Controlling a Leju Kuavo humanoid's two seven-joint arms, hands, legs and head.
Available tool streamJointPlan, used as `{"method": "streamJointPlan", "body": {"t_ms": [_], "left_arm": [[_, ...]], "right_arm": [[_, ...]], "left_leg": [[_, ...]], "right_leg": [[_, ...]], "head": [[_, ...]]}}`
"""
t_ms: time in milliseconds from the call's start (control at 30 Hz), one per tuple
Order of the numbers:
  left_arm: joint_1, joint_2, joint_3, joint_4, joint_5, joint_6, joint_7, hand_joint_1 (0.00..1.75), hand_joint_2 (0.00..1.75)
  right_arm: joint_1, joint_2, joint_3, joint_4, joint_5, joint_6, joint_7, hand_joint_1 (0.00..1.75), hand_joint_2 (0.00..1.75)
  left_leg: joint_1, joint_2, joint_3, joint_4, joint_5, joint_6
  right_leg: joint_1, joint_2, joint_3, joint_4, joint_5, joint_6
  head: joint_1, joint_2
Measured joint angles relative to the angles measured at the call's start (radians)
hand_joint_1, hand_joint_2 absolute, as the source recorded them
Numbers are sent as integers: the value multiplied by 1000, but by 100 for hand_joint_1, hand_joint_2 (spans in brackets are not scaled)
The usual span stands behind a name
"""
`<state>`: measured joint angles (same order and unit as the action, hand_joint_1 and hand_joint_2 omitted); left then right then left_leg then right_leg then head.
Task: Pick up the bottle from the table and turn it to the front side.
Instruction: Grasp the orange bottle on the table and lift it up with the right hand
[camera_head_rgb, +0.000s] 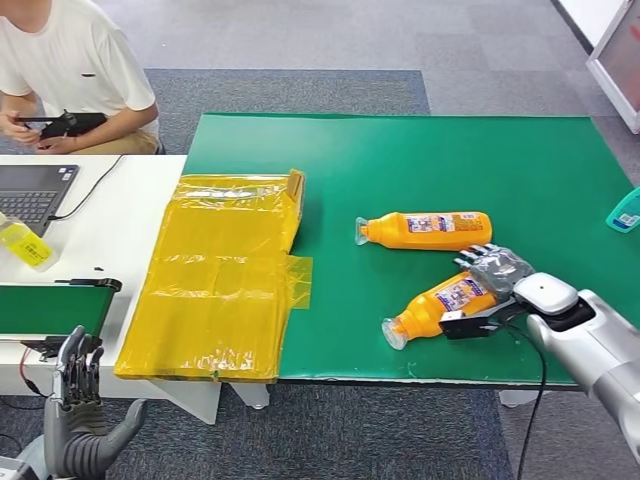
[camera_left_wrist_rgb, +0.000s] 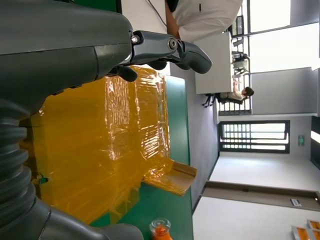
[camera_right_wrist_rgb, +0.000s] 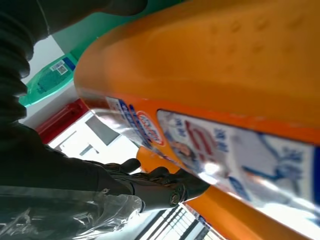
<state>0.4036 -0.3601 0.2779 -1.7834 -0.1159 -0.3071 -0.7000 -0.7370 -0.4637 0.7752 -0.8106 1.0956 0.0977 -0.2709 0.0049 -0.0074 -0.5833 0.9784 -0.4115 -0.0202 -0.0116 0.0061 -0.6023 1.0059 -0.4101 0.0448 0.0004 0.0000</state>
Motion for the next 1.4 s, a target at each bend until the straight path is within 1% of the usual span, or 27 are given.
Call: {"method": "streamJointPlan", "body": {"t_ms": [200, 333, 567, 867, 1000, 1067, 1133, 1200, 1233, 1300, 1400], "left_arm": [[2, 0, 0, 0, 0, 0, 0, 0, 175], [5, 0, 0, 0, 2, 1, 0, 0, 175], [11, 0, 1, 0, 13, -1, 0, 0, 175], [14, 0, 1, 0, 12, -7, 0, 0, 175], [15, 0, 0, 0, -3, -15, 0, 0, 175], [14, 0, -2, 0, -5, -16, 0, 0, 175], [13, -1, -6, 0, -8, -19, 0, 0, 175], [11, -1, -14, 0, -14, -18, 2, 0, 175], [9, -2, -20, 0, -17, -13, 4, 0, 175], [7, -3, -35, -2, -21, -1, 10, 0, 175], [8, -4, -62, -13, -19, 16, 21, 0, 175]], "right_arm": [[0, 3, 25, 4, -5, -1, 0, 0, 175], [0, 7, 39, 6, -17, -1, 0, 175, 175], [-15, 10, 75, 6, -74, 3, 8, 175, 175], [-29, 10, 106, 6, -94, -1, 14, 175, 175], [-23, 10, 116, -1, -111, -35, 18, 175, 175], [-5, 10, 110, -27, -144, -81, 12, 175, 175], [46, 11, 74, -93, -196, -156, -4, 173, 175], [129, 26, 2, -193, -236, -229, -25, 172, 175], [178, 44, -44, -252, -247, -254, -36, 172, 175], [275, 99, -144, -381, -276, -278, -62, 175, 175], [406, 207, -278, -561, -370, -266, -110, 175, 175]], "left_leg": [[0, 0, 0, 0, 0, 0], [0, 0, 0, 0, 0, 0], [0, 0, 0, 0, 0, 0], [0, 0, 0, 0, 0, 0], [0, 0, 0, 0, 0, 0], [0, 0, 1, 0, 0, 0], [0, 0, 0, 0, 0, 0], [1, -1, 0, 0, 0, 0], [1, -1, -1, 0, 0, 0], [1, -1, -1, 0, 0, -1], [2, -1, -2, 0, 0, -1]], "right_leg": [[0, 0, 0, 0, 0, 0], [0, 0, 0, 0, 0, 0], [0, 0, 0, 0, 0, 0], [0, 0, 0, 0, 0, 0], [0, 0, 0, 0, 0, 0], [0, 0, 0, 0, 0, 0], [0, 0, 0, 0, 0, 0], [1, 0, -1, 0, 0, 0], [1, 0, -1, 0, 0, 0], [1, 0, -2, 0, -1, -1], [2, -1, -3, 0, -2, -2]], "head": [[0, 0], [0, 0], [0, 0], [0, 0], [0, 0], [0, 0], [0, 0], [0, 0], [0, 0], [0, 0], [0, 0]]}}
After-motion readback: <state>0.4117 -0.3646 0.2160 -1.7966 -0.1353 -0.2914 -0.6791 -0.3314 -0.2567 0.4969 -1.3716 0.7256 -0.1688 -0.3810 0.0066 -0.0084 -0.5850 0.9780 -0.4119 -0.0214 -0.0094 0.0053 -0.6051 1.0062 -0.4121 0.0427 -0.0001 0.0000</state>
